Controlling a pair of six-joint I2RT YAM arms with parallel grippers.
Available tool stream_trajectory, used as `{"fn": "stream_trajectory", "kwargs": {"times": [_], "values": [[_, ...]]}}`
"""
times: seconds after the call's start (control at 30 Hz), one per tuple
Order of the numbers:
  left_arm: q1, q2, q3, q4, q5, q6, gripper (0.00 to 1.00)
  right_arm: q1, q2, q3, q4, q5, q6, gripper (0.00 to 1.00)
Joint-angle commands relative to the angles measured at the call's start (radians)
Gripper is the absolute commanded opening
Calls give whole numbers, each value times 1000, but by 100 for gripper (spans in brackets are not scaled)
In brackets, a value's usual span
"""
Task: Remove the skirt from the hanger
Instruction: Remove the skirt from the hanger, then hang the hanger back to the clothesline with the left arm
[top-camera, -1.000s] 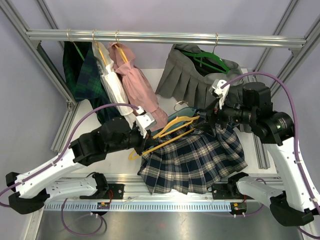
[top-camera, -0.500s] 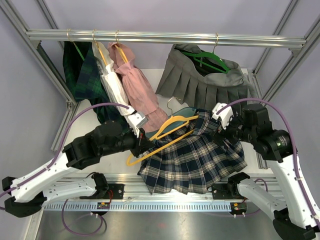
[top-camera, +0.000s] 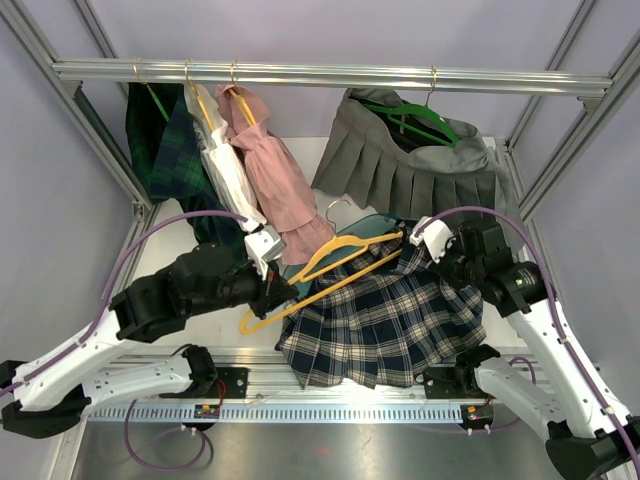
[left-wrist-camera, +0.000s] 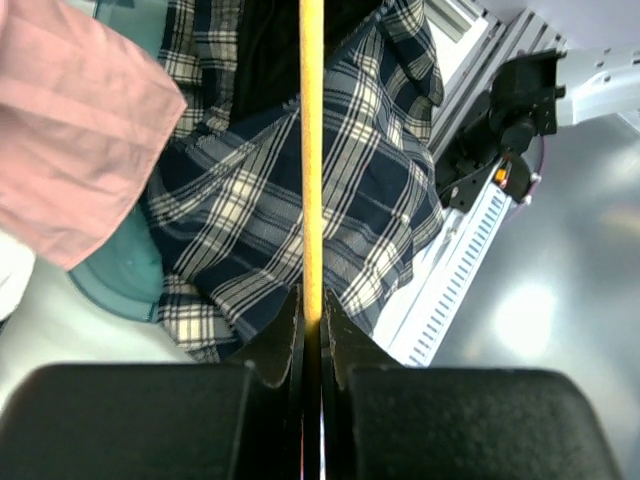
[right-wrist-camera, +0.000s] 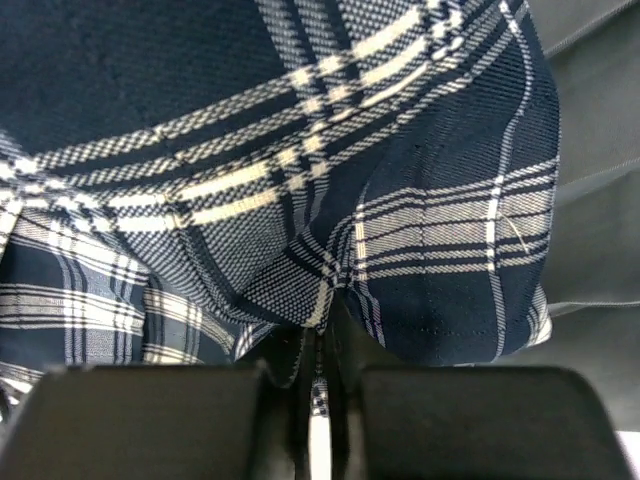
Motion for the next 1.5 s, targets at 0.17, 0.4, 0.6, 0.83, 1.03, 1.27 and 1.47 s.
{"fn": "stream_trajectory", "kwargs": {"times": [0.17,0.4,0.6,0.83,1.03,1.27,1.47], "values": [[1,-76,274,-253,-78,206,0,-25,-87,-13,37,136,38,0],[1,-145,493,-397,-308,188,0,-69,-165,-77,-30,104,28,0],[1,-145,493,-422,-636,20,0,-71,-168,-89,-106,-51,-18,0],[2,-185,415,-332,-928,-77,0,-72,-93,-1,-98,-193,3,70],[2,-244,377,-208,-890,14,0,-72,-56,38,-28,-271,2,98],[2,-335,409,-207,-843,104,0,-72,-47,29,40,-315,-3,99],[2,-260,482,-456,-1053,-71,0,-71,-41,23,98,-348,29,99]]}}
